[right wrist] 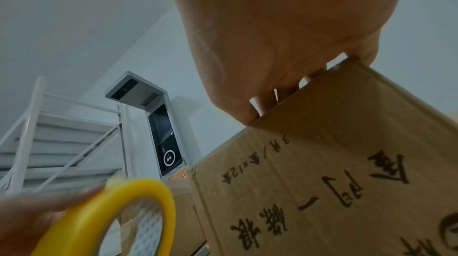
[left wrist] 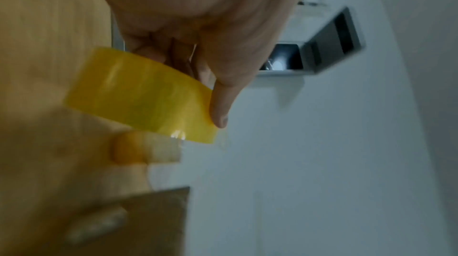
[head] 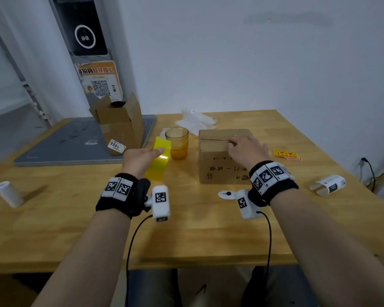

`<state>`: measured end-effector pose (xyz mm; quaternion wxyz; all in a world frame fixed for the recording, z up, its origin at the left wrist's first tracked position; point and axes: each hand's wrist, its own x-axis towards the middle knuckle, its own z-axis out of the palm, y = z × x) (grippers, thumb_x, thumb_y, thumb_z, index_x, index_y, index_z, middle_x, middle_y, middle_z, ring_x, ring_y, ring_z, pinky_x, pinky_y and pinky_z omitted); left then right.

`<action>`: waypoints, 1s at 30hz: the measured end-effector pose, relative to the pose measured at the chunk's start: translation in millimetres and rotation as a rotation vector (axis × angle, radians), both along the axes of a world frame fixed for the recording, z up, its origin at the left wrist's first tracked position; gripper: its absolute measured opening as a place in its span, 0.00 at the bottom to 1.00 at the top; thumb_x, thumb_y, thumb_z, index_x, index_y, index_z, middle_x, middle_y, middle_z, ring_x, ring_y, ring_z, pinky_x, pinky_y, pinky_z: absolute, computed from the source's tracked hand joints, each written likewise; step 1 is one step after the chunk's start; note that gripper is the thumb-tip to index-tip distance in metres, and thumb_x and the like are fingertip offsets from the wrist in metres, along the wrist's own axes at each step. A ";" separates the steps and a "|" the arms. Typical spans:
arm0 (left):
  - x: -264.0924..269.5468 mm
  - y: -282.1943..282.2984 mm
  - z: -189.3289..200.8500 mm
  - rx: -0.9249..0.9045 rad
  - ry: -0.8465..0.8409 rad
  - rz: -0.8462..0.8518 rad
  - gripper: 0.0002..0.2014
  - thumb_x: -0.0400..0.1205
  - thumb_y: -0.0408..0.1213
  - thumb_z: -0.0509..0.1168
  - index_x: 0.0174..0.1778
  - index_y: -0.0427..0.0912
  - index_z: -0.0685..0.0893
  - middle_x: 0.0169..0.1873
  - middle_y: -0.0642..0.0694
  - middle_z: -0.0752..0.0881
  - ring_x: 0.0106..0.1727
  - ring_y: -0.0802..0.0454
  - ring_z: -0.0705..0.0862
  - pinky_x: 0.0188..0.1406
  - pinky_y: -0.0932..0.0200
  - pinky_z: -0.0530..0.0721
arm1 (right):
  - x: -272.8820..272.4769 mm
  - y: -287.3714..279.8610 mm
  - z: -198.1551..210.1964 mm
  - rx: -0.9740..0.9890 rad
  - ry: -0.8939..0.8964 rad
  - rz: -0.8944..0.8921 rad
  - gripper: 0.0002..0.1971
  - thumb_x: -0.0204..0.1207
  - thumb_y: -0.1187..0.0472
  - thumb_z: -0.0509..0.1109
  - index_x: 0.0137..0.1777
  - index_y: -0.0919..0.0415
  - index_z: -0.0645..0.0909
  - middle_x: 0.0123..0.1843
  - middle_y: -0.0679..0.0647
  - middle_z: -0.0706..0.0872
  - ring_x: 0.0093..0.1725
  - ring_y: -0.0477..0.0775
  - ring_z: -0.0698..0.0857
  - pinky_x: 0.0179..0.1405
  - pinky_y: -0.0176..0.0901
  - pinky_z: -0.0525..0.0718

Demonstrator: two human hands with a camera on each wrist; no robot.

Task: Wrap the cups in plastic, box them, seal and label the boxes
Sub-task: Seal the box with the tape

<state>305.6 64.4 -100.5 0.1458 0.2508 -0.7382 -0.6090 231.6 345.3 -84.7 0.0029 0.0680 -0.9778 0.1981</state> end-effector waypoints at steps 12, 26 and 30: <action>-65.0 124.5 81.8 0.629 0.184 -0.425 0.10 0.86 0.43 0.70 0.57 0.41 0.83 0.50 0.43 0.89 0.51 0.48 0.88 0.51 0.45 0.89 | -30.7 32.3 7.7 -0.220 -0.037 0.017 0.42 0.67 0.32 0.79 0.82 0.39 0.73 0.78 0.51 0.82 0.83 0.61 0.68 0.81 0.70 0.69; -114.3 136.4 53.3 0.639 0.171 -0.445 0.17 0.83 0.51 0.72 0.60 0.42 0.87 0.50 0.41 0.93 0.52 0.42 0.91 0.48 0.46 0.89 | -59.7 33.3 11.7 -0.383 0.077 0.167 0.37 0.55 0.26 0.76 0.67 0.36 0.83 0.66 0.40 0.79 0.70 0.52 0.80 0.74 0.70 0.74; -118.0 139.2 43.1 0.574 0.218 -0.458 0.23 0.84 0.58 0.68 0.62 0.42 0.87 0.54 0.37 0.92 0.55 0.40 0.90 0.58 0.42 0.89 | -66.7 31.0 5.9 -0.416 0.202 0.271 0.36 0.59 0.28 0.75 0.66 0.43 0.86 0.71 0.43 0.81 0.72 0.56 0.79 0.73 0.65 0.77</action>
